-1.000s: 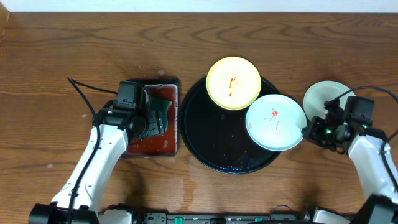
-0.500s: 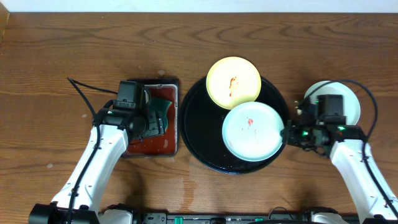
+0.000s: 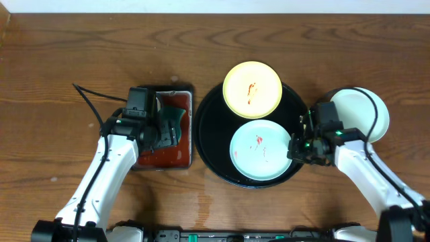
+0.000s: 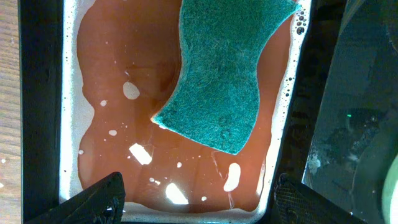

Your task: Clean dirty plates on tray and stack at the side

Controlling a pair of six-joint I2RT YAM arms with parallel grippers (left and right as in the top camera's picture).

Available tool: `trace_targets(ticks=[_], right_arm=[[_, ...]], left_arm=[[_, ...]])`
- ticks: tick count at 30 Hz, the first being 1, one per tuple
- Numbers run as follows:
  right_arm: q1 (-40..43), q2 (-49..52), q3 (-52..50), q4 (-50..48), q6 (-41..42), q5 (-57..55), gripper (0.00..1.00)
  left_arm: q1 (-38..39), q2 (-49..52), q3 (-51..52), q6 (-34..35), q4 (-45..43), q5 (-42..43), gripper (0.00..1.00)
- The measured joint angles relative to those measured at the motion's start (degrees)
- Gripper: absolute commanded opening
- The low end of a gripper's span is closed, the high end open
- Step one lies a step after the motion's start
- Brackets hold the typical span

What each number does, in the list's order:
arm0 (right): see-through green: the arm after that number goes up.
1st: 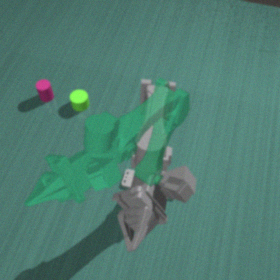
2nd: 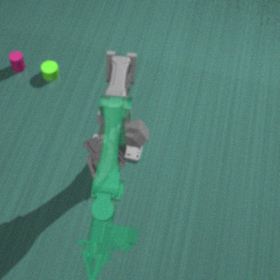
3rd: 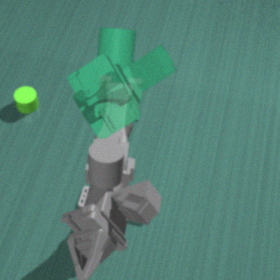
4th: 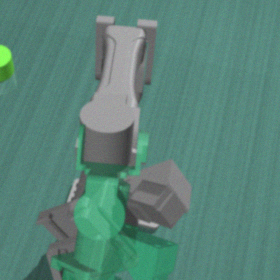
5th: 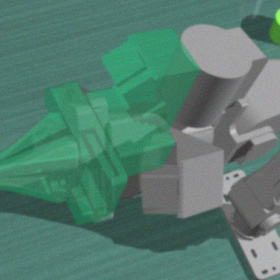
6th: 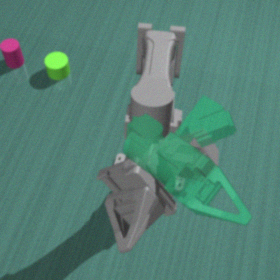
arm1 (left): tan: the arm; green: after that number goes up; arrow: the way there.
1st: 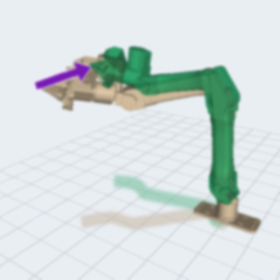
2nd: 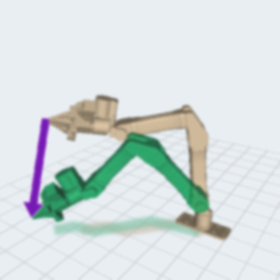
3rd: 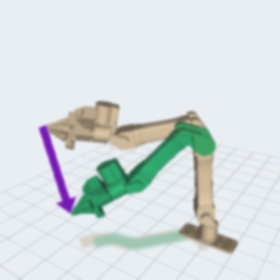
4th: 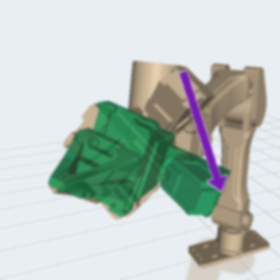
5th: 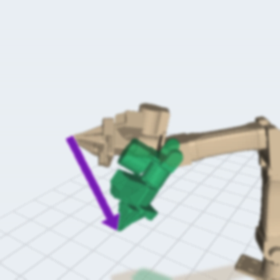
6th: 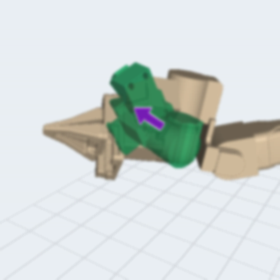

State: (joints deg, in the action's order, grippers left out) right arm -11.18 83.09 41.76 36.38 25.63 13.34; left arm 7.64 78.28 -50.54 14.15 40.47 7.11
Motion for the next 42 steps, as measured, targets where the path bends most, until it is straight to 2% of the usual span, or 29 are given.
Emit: trace_targets(ticks=[6, 7, 9, 10, 11, 19, 24, 42], right_arm=[[-0.15, 4.66, 0.00, -2.58, 1.03, 0.04, 0.02], [-0.15, 4.74, 0.00, -2.60, 1.07, 0.09, 0.07], [-0.15, 5.07, 0.00, -2.71, 1.53, 0.00, 0.28], [-0.15, 5.53, 0.00, -2.86, 1.51, 0.00, 0.35], [-0.15, 5.70, 0.00, -3.17, 1.84, 0.31, 0.36], [-0.42, 5.73, -0.04, -10.45, -0.70, -1.57, 0.27], [-0.42, 5.75, -0.04, -11.56, -1.84, -3.04, 0.10], [-0.42, 5.79, -0.04, -7.28, -2.86, -2.43, 0.01]], left_arm=[[0.00, 0.00, 0.00, 0.00, 0.00, -0.02, 0.78], [0.00, 0.00, 0.00, 0.00, -0.02, 0.00, 0.78], [0.00, 0.00, 0.00, 0.00, -0.02, 0.00, 0.78], [0.00, 0.00, 0.00, 0.00, -0.02, 0.00, 0.78], [0.00, 0.00, 0.00, 0.00, -0.04, 0.00, 0.78], [0.00, 0.00, 0.00, 0.00, -0.02, -0.02, 0.78], [0.00, 0.00, 0.00, 0.00, -0.04, 0.00, 0.78], [0.00, 0.00, 0.00, 0.00, -0.57, 0.00, 0.78]])
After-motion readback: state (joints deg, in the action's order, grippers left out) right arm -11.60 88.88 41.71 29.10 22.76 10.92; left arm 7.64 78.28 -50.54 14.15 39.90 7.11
